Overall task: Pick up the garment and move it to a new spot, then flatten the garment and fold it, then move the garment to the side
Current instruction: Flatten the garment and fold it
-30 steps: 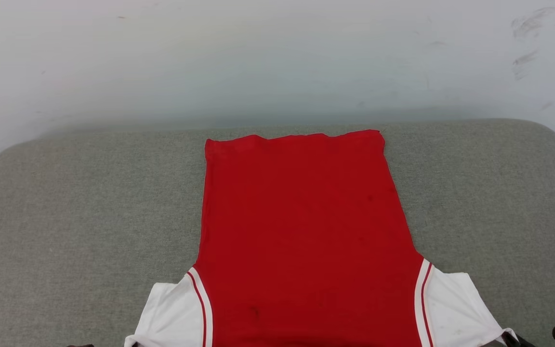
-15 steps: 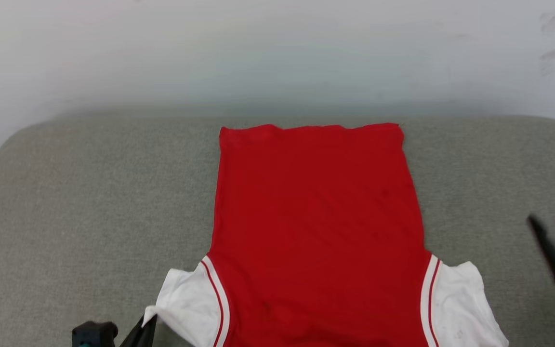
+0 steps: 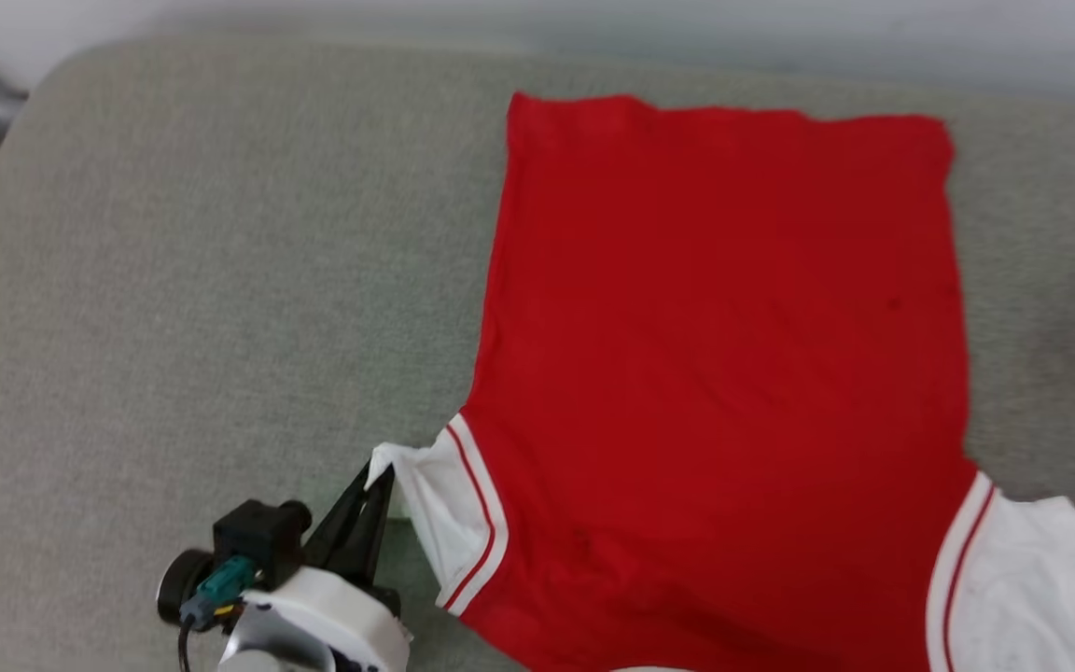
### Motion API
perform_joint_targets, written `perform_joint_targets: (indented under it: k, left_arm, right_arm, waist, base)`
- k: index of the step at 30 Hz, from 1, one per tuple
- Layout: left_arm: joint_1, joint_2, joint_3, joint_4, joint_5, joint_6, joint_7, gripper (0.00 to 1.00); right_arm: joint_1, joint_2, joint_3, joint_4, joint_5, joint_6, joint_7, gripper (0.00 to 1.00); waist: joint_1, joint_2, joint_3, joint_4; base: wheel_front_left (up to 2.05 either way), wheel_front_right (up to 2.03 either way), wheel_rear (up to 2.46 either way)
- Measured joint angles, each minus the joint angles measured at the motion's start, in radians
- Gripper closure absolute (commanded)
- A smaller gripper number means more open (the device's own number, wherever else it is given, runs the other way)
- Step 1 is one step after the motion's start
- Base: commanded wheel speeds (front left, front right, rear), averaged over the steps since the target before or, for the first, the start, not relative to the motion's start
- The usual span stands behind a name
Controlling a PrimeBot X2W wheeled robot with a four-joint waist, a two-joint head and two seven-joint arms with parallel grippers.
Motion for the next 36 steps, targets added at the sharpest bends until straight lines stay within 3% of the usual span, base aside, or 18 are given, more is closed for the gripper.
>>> perform_joint_targets:
  k: [7,12,21,28,29,30,36]
  left_arm:
    - [-0.066,-0.061,0.007,-0.039,0.065,-0.017,-0.001,1.00]
    - [-0.098,-0.103,0.020,-0.056,0.107,-0.035,-0.001,1.00]
    - [-0.127,-0.167,0.054,-0.083,0.172,-0.071,-0.006,1.00]
    - [-0.131,-0.199,0.083,-0.082,0.202,-0.099,-0.012,1.00]
    - [-0.131,-0.202,0.087,-0.079,0.206,-0.104,-0.012,1.00]
    - [-0.131,-0.205,0.090,-0.077,0.207,-0.106,-0.012,1.00]
    - [-0.120,-0.215,0.116,-0.057,0.223,-0.118,-0.010,1.00]
  right_arm:
    - [-0.274,-0.044,0.099,0.157,0.004,0.000,0.351,0.00]
    - [-0.419,-0.051,0.129,0.220,-0.016,0.000,0.487,0.00]
    - [-0.493,-0.049,0.155,0.320,-0.067,0.000,0.538,0.00]
    - [-0.488,-0.079,0.152,0.324,-0.055,0.000,0.548,0.00]
    - [-0.487,-0.082,0.152,0.324,-0.055,0.000,0.546,0.63]
    - [-0.486,-0.085,0.151,0.326,-0.055,0.000,0.540,1.00]
    - [-0.478,-0.067,0.161,0.342,-0.048,0.000,0.482,1.00]
  waist:
    - [0.0001,0.0000,0.145,0.078]
    - [0.0000,0.0000,0.245,0.129]
    - [0.0000,0.0000,0.393,0.195]
    - [-0.0006,0.0000,0.442,0.216]
    - [-0.0006,0.0000,0.441,0.216]
    - [-0.0006,0.0000,0.440,0.215]
    - [-0.0003,0.0000,0.412,0.200]
  base:
    - [0.00,0.00,0.00]
    - [0.00,0.00,0.00]
    - [0.00,0.00,0.00]
    - [0.00,0.00,0.00]
    - [0.00,0.00,0.00]
    - [0.00,0.00,0.00]
    - [0.00,0.00,0.00]
